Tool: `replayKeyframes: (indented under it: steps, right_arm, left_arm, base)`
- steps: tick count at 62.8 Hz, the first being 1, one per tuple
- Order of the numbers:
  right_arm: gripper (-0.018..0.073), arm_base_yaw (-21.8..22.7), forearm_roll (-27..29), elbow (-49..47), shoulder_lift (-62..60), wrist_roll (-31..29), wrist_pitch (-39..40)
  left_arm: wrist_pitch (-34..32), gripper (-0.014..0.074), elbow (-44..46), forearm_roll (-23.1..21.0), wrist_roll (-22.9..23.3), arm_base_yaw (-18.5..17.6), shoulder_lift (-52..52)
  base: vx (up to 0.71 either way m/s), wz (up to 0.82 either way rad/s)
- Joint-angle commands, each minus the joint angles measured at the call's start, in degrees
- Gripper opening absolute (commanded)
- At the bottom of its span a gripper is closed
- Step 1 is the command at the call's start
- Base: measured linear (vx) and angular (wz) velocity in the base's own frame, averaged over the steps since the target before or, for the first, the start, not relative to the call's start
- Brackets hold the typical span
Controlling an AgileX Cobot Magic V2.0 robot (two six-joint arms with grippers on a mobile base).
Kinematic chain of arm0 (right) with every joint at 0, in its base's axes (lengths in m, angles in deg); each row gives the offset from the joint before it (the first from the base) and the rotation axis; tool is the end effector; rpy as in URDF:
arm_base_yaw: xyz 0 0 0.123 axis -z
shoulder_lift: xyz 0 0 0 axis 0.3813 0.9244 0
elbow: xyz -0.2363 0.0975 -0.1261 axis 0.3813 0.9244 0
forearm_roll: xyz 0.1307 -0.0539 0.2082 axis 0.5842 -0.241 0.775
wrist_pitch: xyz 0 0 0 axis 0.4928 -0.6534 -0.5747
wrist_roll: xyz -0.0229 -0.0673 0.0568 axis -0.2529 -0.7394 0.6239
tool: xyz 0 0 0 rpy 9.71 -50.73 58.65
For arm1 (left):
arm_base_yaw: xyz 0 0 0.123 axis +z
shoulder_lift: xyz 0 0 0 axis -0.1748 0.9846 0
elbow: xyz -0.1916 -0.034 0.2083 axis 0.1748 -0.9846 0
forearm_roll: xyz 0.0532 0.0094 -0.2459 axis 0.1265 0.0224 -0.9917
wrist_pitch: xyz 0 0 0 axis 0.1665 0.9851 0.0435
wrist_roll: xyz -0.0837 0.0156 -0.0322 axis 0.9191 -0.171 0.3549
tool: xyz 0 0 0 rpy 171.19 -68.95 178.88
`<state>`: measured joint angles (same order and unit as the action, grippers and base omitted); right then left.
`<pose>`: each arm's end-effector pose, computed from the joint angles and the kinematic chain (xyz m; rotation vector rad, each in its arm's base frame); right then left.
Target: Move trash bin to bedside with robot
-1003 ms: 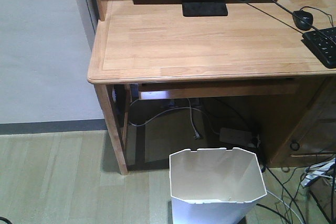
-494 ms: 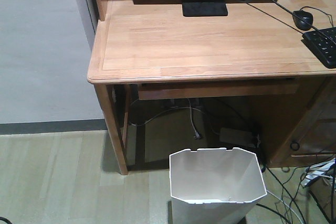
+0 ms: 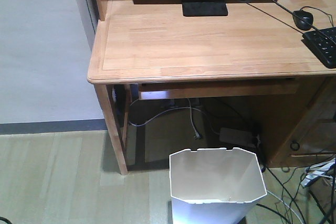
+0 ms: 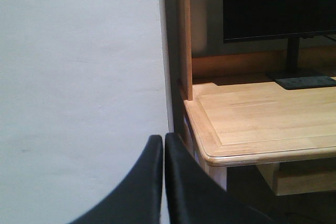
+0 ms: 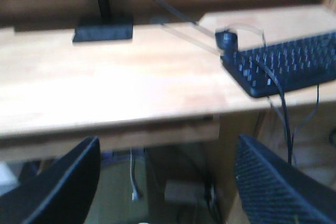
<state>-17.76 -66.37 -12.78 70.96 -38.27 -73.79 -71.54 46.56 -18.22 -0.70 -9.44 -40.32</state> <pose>0.1327 -0.0112 0.2788 0.0871 1.9548 -0.0544 0.0563 0.0008 0.1958 0.0113 1.5767 0.0321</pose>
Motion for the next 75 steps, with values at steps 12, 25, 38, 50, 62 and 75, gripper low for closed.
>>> replayKeyframes:
  steps: [12,25,38,50,62,75]
  right_arm:
    - [0.0519,-0.06,0.11,-11.13,14.09,-0.57,-6.94]
    - [0.0504,0.00,4.04,-16.90,23.79,-5.78,-12.98]
    - [0.0468,2.60,11.70,-19.59,34.21,-13.38,-15.64]
    - [0.0460,5.77,19.99,-20.85,44.76,-23.10,-16.21]
    - [0.0475,6.23,19.51,-20.91,55.49,-25.92,-13.06]
    - [0.0509,6.23,19.78,-22.38,66.68,-26.26,-7.85]
  left_arm:
    - [-4.23,-0.0006,-0.67,-0.54,0.79,-0.35,-0.44]
    - [-4.23,-0.0006,-0.67,-0.54,0.79,-0.35,-0.44]
    - [-4.23,-0.0006,-0.67,-0.54,0.79,-0.35,-0.44]
    - [-4.23,-0.0006,-0.67,-0.54,0.79,-0.35,-0.44]
    - [-4.23,-0.0006,-0.67,-0.54,0.79,-0.35,-0.44]
    - [-4.23,-0.0006,-0.67,-0.54,0.79,-0.35,-0.44]
  base:
    - [0.00,0.00]
    - [0.00,0.00]
    - [0.00,0.00]
    - [0.00,0.00]
    - [0.00,0.00]
    - [0.00,0.00]
